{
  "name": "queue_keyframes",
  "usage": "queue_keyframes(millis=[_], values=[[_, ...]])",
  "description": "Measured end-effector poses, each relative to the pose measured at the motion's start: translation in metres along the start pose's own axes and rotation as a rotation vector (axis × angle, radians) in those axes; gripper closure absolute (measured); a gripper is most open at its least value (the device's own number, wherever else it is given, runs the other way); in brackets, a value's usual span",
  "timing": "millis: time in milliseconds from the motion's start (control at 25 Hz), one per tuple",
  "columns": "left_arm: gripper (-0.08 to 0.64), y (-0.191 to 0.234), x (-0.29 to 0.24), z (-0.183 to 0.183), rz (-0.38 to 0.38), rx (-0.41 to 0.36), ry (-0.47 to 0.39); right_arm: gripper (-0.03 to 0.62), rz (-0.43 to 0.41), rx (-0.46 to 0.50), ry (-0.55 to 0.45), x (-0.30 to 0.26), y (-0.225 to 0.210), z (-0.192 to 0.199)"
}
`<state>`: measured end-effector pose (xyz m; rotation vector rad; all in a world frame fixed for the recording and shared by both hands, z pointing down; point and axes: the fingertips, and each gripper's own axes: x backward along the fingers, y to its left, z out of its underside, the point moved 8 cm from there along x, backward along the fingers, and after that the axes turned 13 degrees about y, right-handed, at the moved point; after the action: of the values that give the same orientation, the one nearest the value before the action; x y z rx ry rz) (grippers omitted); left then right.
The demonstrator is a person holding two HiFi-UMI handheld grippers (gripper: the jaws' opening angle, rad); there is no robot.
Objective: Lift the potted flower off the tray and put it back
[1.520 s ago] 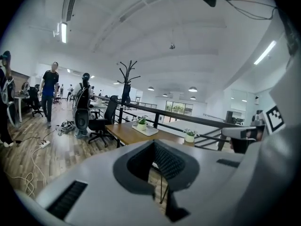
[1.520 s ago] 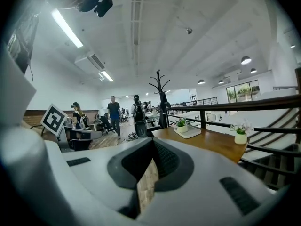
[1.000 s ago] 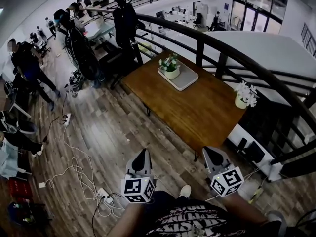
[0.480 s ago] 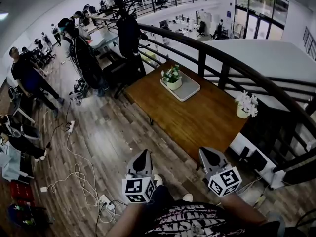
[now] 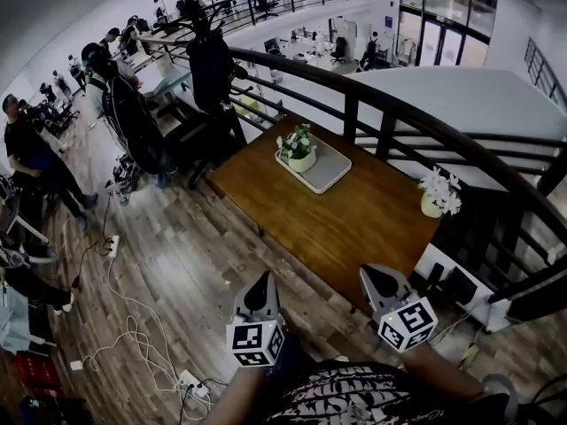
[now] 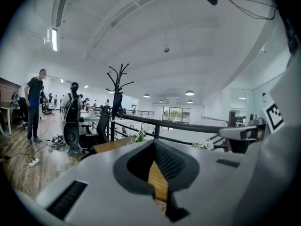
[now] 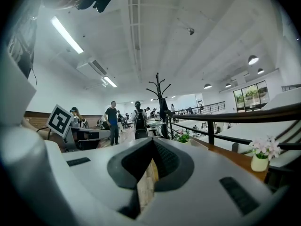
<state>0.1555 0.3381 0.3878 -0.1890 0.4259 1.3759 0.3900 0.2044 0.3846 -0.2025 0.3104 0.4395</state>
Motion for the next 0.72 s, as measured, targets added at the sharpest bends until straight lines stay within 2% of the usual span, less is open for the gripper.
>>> queue_keyframes(millis=[200,400,720], values=[[0.552,0.066,-0.030,-0.013,0.023,0.027,0.016,0.600,0.022,-0.001,0.040,-0.062,0.016,-0.017],[0.552,0.094,-0.060,-0.012,0.025,0.039,0.051,0.600,0.023,-0.019,0.079,-0.100,0.010,-0.015],[0.552,0.179,-0.104,-0.026,0.026,0.051,0.085,0.600,0.017,-0.039,0.127,-0.192,0.021,-0.028]])
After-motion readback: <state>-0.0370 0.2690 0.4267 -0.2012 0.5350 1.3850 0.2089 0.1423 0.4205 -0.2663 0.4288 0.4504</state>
